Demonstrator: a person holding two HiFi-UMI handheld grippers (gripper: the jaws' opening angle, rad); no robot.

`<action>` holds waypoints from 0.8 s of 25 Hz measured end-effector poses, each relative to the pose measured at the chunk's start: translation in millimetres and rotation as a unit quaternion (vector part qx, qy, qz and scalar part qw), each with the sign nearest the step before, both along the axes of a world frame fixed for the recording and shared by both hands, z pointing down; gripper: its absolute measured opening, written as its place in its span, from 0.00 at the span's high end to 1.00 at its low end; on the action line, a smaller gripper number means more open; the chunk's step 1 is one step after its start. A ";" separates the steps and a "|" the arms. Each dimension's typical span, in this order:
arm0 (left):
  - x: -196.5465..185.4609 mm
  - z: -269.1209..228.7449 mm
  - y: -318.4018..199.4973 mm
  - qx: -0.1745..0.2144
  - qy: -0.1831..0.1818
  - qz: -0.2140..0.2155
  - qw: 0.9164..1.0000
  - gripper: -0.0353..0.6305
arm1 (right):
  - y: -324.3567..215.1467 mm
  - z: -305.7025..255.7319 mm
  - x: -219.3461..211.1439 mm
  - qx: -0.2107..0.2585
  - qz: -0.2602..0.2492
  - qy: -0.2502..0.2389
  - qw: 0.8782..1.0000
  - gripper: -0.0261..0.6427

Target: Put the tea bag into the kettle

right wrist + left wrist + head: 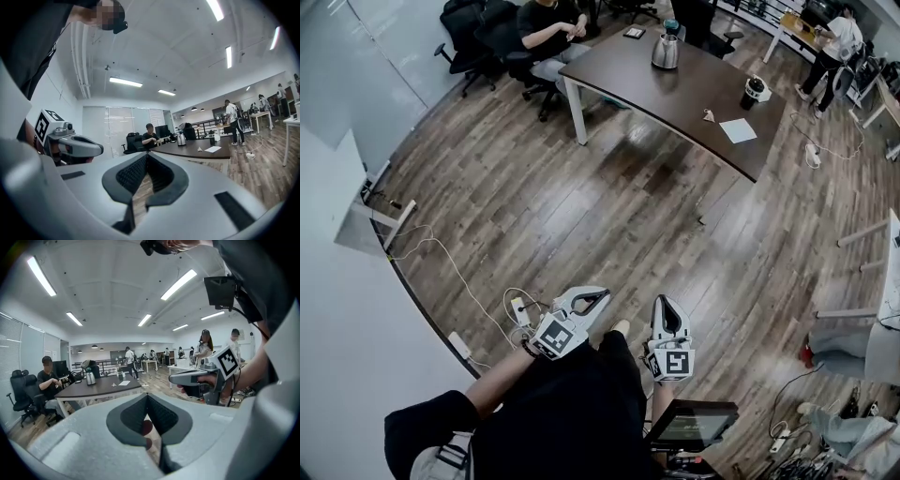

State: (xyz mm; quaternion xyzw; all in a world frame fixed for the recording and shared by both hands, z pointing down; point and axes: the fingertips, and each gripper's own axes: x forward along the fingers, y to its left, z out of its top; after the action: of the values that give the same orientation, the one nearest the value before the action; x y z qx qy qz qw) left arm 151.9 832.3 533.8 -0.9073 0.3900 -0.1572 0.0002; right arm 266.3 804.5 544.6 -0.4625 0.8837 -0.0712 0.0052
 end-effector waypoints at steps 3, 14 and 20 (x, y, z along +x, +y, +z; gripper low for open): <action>2.2 3.7 -14.9 -0.003 0.004 -0.013 1.000 0.96 | -17.5 3.7 14.2 -0.005 0.009 0.003 1.000 0.95; -9.9 15.5 -86.4 -0.021 0.038 0.022 0.999 0.96 | -85.6 10.6 -11.1 -0.028 0.003 0.032 0.999 0.95; -43.0 1.6 -147.4 -0.020 0.060 0.053 0.997 0.96 | -135.4 -3.6 -57.6 -0.041 -0.010 0.048 0.998 0.95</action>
State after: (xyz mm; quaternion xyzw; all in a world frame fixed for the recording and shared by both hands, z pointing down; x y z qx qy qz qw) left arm 108.9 684.9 535.4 -0.9343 0.3374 -0.1099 -0.0331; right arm 208.7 669.2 540.9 -0.4564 0.8839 -0.0849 -0.0564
